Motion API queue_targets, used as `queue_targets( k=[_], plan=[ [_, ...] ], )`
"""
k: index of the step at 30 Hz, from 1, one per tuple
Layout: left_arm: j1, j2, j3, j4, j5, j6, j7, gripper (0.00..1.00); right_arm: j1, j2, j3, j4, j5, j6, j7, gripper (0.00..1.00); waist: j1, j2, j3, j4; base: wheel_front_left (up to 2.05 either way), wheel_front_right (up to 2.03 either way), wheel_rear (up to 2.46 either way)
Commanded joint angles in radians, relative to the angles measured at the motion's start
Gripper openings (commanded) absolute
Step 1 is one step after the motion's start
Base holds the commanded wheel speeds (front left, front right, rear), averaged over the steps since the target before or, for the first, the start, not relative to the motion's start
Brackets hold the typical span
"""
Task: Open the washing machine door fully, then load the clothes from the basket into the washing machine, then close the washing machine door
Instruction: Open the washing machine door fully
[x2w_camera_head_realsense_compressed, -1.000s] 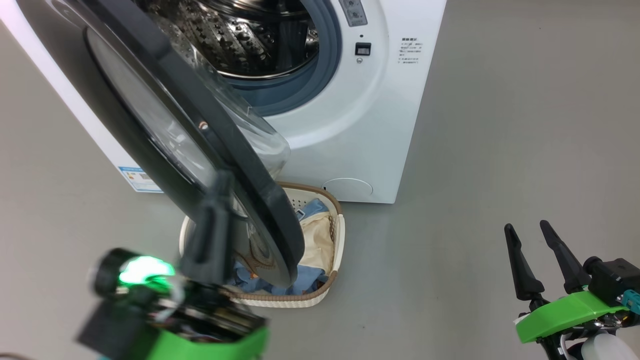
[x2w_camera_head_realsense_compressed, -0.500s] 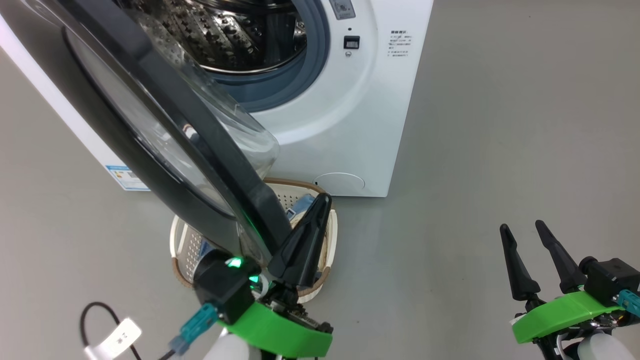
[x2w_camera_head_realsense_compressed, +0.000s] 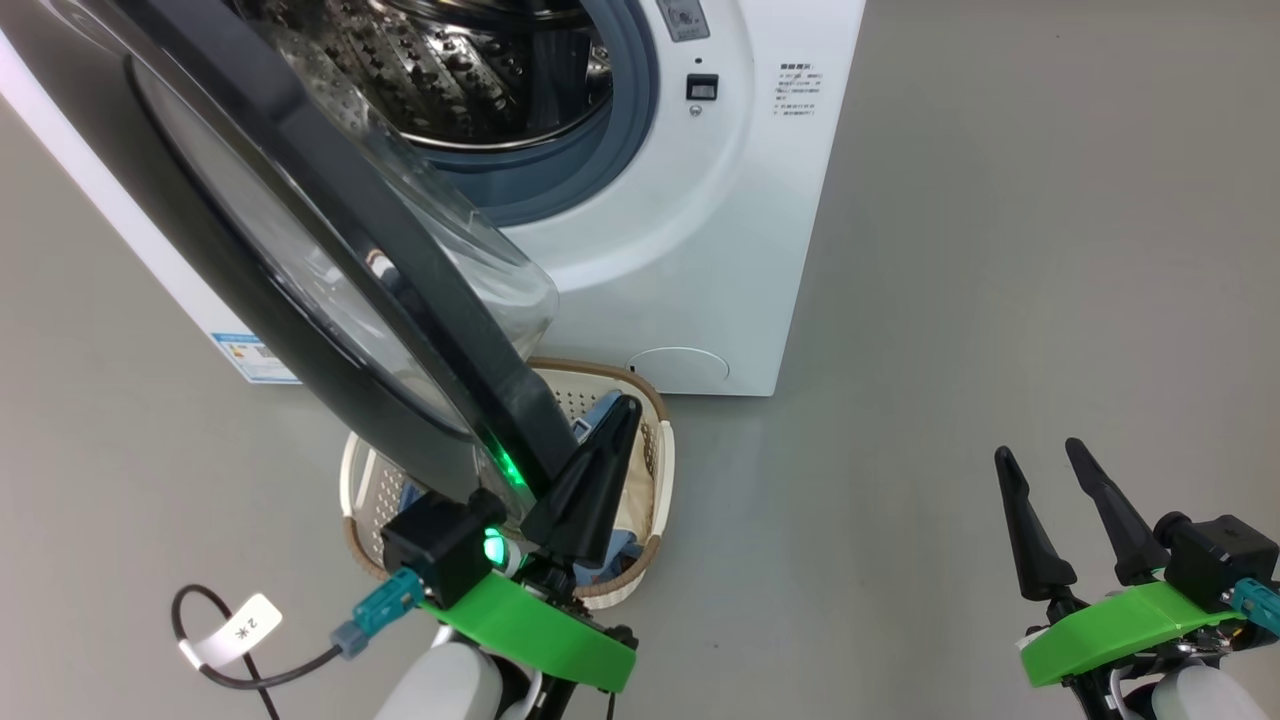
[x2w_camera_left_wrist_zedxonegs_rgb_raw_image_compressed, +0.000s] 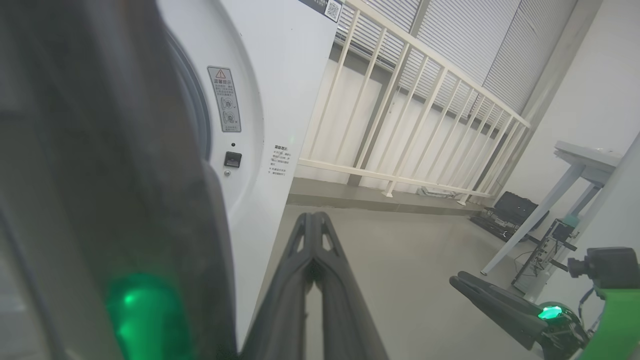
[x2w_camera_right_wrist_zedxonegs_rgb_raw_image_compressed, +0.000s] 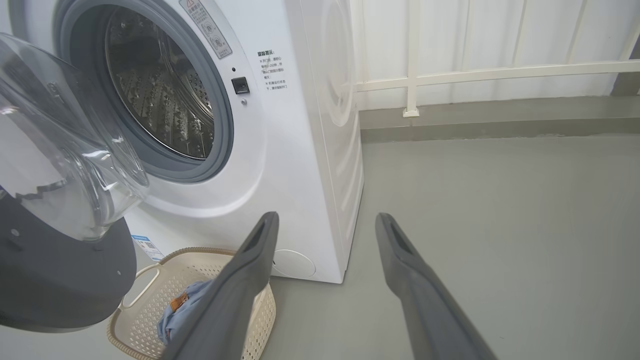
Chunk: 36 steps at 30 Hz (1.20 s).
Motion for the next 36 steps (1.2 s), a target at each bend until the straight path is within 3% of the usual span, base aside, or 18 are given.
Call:
queue_targets(
  k=[1, 21, 36],
  plan=[
    [-0.029, 0.006, 0.043, -0.009, -0.011, 0.004, -0.006, 0.00, -0.018, -0.015, 0.022, -0.028, -0.012, 0.005, -0.012, 1.00, 0.0000, 0.0000, 0.001, 0.002, 0.00, 0.00, 0.00],
    [0.006, 0.006, 0.073, -0.002, -0.009, -0.002, -0.006, 0.00, -0.028, -0.034, 0.022, -0.046, -0.022, 0.005, -0.012, 1.00, 0.0000, 0.0000, 0.004, 0.075, 0.00, 0.00, 0.00],
    [0.069, 0.006, 0.093, -0.040, 0.013, 0.017, -0.006, 0.00, -0.030, -0.046, 0.022, -0.054, -0.024, 0.005, -0.012, 1.00, 0.0000, 0.0000, 0.002, 0.172, 0.00, 0.00, 0.00]
  ],
)
